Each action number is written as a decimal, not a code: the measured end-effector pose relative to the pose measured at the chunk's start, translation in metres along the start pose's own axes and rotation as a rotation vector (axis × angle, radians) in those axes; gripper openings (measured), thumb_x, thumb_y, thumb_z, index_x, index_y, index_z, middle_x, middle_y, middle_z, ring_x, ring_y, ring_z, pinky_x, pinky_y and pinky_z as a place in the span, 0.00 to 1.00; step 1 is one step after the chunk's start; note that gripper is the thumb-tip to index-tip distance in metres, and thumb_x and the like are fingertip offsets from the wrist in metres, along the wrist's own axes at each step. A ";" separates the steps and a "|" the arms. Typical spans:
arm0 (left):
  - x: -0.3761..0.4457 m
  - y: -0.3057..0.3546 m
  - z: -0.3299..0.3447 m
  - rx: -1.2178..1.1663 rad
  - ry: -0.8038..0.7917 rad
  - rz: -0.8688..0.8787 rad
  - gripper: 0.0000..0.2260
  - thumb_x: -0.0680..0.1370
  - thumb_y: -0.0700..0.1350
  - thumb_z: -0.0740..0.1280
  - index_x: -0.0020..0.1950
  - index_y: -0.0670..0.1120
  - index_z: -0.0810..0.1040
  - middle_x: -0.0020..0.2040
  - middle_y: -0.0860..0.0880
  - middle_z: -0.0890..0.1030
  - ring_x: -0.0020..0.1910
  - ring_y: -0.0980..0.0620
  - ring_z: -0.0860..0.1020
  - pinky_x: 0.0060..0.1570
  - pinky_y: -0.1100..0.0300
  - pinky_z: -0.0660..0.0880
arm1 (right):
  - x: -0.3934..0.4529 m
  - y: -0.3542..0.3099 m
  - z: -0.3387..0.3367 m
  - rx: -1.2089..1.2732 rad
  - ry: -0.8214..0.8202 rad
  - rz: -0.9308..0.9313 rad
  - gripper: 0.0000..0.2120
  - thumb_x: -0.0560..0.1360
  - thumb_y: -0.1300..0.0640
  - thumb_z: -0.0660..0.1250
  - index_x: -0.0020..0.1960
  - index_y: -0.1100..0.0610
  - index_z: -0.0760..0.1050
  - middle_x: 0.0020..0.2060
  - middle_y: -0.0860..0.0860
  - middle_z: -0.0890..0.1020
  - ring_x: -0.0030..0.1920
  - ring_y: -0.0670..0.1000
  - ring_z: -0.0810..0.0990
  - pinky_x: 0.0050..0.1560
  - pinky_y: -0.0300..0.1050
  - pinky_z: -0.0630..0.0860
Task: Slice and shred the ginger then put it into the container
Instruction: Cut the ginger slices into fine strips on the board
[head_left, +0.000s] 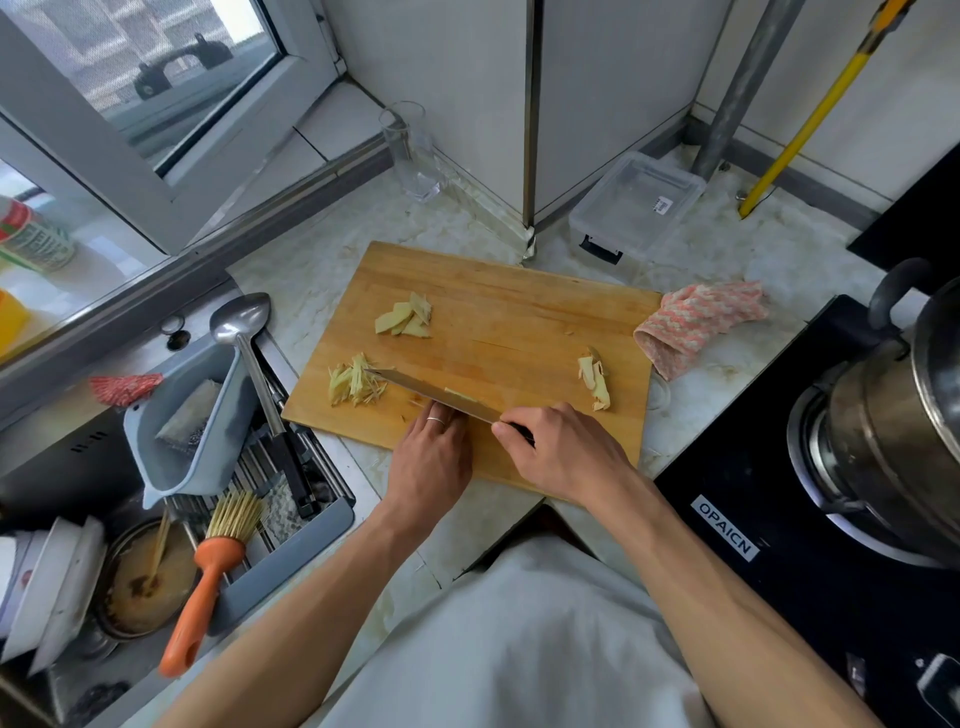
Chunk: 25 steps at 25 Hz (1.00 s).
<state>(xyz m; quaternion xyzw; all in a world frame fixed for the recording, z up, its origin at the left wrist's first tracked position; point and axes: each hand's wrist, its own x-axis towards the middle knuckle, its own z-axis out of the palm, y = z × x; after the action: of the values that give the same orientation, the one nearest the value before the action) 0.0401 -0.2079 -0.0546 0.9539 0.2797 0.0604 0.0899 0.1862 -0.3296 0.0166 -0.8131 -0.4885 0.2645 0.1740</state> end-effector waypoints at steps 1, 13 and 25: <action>0.000 0.000 0.000 -0.001 0.001 -0.001 0.18 0.77 0.45 0.60 0.63 0.40 0.79 0.60 0.41 0.79 0.62 0.40 0.75 0.61 0.48 0.76 | 0.000 0.000 0.001 0.002 0.005 0.003 0.19 0.82 0.39 0.55 0.59 0.48 0.79 0.46 0.54 0.84 0.43 0.59 0.81 0.40 0.49 0.77; -0.002 0.006 0.002 -0.069 0.042 -0.055 0.20 0.76 0.46 0.56 0.59 0.40 0.81 0.58 0.40 0.79 0.60 0.37 0.76 0.55 0.47 0.78 | -0.002 -0.003 0.007 -0.047 0.033 -0.007 0.18 0.82 0.40 0.55 0.56 0.50 0.79 0.45 0.57 0.84 0.46 0.64 0.81 0.40 0.51 0.78; 0.002 0.003 0.005 -0.126 0.038 -0.059 0.18 0.75 0.44 0.57 0.58 0.39 0.80 0.60 0.40 0.77 0.64 0.36 0.73 0.59 0.47 0.76 | 0.003 -0.004 0.011 -0.065 0.043 -0.013 0.17 0.83 0.42 0.56 0.52 0.53 0.77 0.40 0.57 0.83 0.41 0.64 0.80 0.35 0.47 0.68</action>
<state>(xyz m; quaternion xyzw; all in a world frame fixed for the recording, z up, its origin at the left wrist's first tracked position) 0.0441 -0.2107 -0.0590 0.9364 0.3051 0.0934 0.1462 0.1778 -0.3252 0.0091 -0.8207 -0.4981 0.2298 0.1599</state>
